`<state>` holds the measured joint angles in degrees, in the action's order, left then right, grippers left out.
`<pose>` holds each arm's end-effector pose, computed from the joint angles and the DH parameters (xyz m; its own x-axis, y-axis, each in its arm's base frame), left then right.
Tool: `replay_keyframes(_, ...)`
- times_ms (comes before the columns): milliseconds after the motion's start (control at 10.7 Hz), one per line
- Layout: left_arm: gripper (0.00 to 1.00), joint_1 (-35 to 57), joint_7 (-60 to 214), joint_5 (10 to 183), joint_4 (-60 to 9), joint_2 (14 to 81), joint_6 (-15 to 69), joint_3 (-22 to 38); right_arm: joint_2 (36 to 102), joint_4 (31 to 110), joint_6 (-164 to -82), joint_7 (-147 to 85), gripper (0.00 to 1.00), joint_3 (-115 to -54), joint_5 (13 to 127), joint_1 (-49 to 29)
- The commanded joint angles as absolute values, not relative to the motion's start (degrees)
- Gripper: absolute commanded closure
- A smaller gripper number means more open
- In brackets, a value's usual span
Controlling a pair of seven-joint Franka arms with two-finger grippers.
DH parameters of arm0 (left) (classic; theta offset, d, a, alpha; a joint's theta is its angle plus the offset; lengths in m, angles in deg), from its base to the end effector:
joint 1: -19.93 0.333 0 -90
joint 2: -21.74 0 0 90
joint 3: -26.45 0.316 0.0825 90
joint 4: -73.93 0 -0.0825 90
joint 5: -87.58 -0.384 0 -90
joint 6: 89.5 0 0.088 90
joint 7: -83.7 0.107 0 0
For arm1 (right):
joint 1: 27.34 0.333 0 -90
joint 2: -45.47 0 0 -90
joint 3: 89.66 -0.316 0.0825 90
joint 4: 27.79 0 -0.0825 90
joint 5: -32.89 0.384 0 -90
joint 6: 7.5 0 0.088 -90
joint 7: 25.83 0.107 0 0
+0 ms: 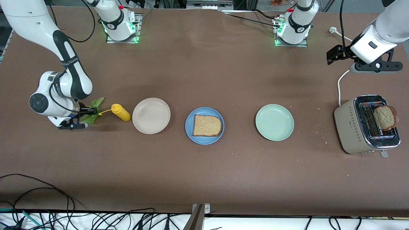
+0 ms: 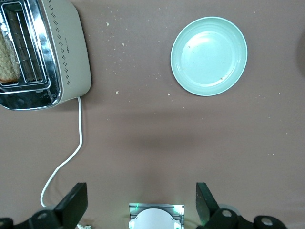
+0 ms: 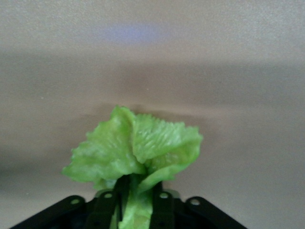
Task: Make sandwich in blue plate with both arms
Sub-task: 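Grasp the lettuce leaf with the right gripper while the left gripper retracts, then lift the lettuce leaf with the right gripper toward the blue plate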
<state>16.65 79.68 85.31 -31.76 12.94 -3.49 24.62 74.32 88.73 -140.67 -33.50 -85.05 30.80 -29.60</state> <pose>0.4889 -0.0402 0.5721 0.9826 -0.0135 -0.1852 -0.0245 -0.9981 -0.0573 0.5703 -0.0696 0.1786 0.9752 0.0430 -0.2171 0.0509 -0.9982 0.0308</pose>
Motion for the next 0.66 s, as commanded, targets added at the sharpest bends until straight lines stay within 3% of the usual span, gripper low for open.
replay_keyframes(0,0.0,17.5,79.7,84.3,-29.4,13.0,-5.3,24.3,74.0,88.1,-140.3,-34.4,0.91,-85.4,30.7,-30.2)
replay_keyframes(376,0.0,17.2,79.5,84.6,-23.2,14.9,-4.8,24.4,71.8,78.2,-123.4,-34.9,0.91,-85.6,30.6,-29.6)
replay_keyframes(563,0.0,17.3,79.5,84.6,-14.8,20.8,-4.9,24.4,71.6,70.6,-111.8,-34.9,0.91,-85.8,30.7,-29.6)
